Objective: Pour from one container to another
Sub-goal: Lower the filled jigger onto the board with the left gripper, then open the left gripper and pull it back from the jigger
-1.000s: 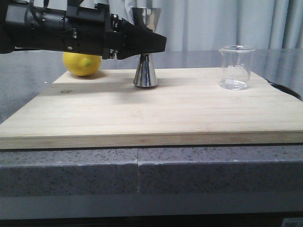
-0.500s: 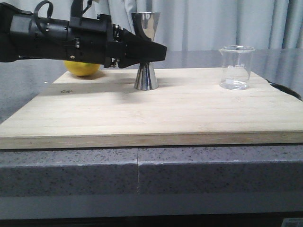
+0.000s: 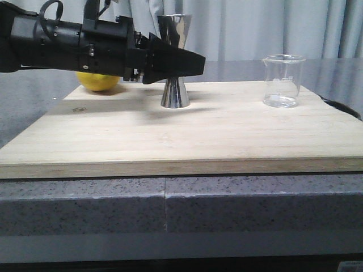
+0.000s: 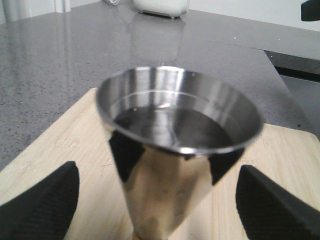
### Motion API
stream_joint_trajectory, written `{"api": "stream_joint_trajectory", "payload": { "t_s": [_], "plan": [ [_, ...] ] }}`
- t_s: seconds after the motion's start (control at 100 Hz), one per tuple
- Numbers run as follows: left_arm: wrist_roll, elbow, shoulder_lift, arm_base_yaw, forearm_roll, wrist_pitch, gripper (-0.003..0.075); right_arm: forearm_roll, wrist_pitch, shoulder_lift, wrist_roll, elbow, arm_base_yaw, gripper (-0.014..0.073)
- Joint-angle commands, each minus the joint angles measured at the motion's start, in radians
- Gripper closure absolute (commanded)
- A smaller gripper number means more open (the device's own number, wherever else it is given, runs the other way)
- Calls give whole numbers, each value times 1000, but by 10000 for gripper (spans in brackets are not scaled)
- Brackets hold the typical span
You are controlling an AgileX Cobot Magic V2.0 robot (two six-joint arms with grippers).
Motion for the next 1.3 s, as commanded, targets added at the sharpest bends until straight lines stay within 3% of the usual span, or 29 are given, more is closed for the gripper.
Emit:
{"api": "stream_joint_trajectory", "payload": {
  "t_s": [0.0, 0.23, 0.42, 0.53, 0.71, 1.0, 1.13, 1.29],
  "plan": [
    [-65, -30, -95, 2, -13, 23, 113, -13, -66, -4, -5, -26, -5, -38],
    [-356, -30, -240, 2, 323, -187, 114, -13, -60, -4, -5, -26, -5, -38],
    [-750, -39, -401, 2, 699, -317, 115, -13, -45, -4, -5, -26, -5, -38],
    [-1060, -66, -486, 2, 930, -337, 117, 8, 2, -4, -5, -37, -5, -38],
    [-1534, -127, -599, 2, 1357, -220, 171, 50, 223, -4, -5, -124, -5, -38],
    [-1990, -161, -778, 2, 1881, 46, 257, 72, 587, -4, -5, -326, -5, -38],
    [-2138, -157, -865, 2, 1971, 84, 262, 67, 673, -4, -5, -386, -5, -38],
    [-2236, -75, -1014, 2, 1982, 24, 262, 1, 687, -6, -19, -407, -5, -38]
  ]
}}
